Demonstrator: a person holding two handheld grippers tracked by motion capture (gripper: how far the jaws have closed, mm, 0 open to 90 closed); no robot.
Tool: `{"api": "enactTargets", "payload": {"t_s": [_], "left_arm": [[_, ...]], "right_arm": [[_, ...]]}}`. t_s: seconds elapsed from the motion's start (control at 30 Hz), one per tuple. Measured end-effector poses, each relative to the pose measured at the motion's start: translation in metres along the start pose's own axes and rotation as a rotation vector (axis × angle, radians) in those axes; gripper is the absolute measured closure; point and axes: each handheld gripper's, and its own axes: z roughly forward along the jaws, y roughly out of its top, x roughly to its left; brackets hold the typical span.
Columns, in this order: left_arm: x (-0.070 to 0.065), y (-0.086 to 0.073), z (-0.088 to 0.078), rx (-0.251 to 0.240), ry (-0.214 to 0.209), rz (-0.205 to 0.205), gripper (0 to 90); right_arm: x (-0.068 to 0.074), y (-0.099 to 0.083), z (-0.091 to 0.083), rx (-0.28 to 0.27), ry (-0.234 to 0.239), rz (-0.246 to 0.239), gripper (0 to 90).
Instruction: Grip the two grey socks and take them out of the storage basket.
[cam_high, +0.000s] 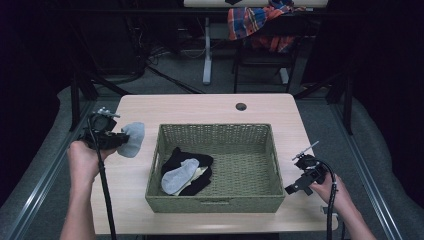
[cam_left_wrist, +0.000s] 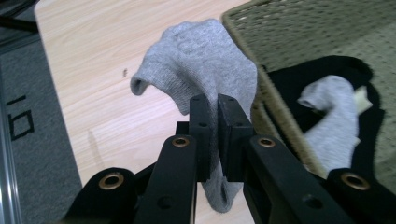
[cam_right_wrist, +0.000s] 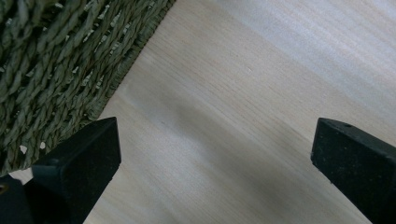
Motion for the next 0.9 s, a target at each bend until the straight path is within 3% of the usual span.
{"api": "enactTargets", "payload": {"t_s": [0.1,0.2,0.27,0.3,0.33,0.43,0.5,0.73,0.77,0.9], "left_arm": [[0.011,-0.007,0.009,-0.006,-0.009,-0.039,85.4],[0.019,-0.014,0.017,0.003,-0.002,-0.068,85.4],[0.026,-0.02,0.024,0.02,0.002,-0.088,85.4],[0.029,-0.024,0.027,0.026,-0.002,-0.1,85.4],[0.031,-0.026,0.029,0.026,0.002,-0.102,85.4],[0.035,-0.031,0.034,0.034,0.002,-0.122,85.4],[0.038,-0.034,0.039,0.05,-0.002,-0.129,85.4],[0.047,-0.047,0.062,0.11,-0.009,-0.156,85.4],[0.048,-0.05,0.066,0.117,-0.008,-0.16,85.3],[0.048,-0.055,0.076,0.161,-0.016,-0.155,85.3]], "right_arm": [[-0.004,0.001,-0.002,0.042,-0.01,-0.037,1.3],[-0.001,0.0,0.001,0.009,-0.004,-0.004,1.2],[-0.002,0.001,-0.001,0.023,0.003,-0.022,1.2],[0.0,0.0,0.001,-0.009,0.006,0.007,1.3],[-0.002,0.0,-0.002,0.025,-0.006,-0.023,1.3],[-0.001,-0.001,0.001,-0.001,0.009,0.001,1.3],[-0.002,0.001,-0.001,0.03,-0.008,-0.028,1.3],[-0.003,0.002,0.0,0.032,0.0,-0.032,1.3],[-0.002,0.002,0.002,0.02,0.01,-0.013,1.3],[-0.001,0.002,0.0,0.027,0.001,-0.036,1.3]]}}
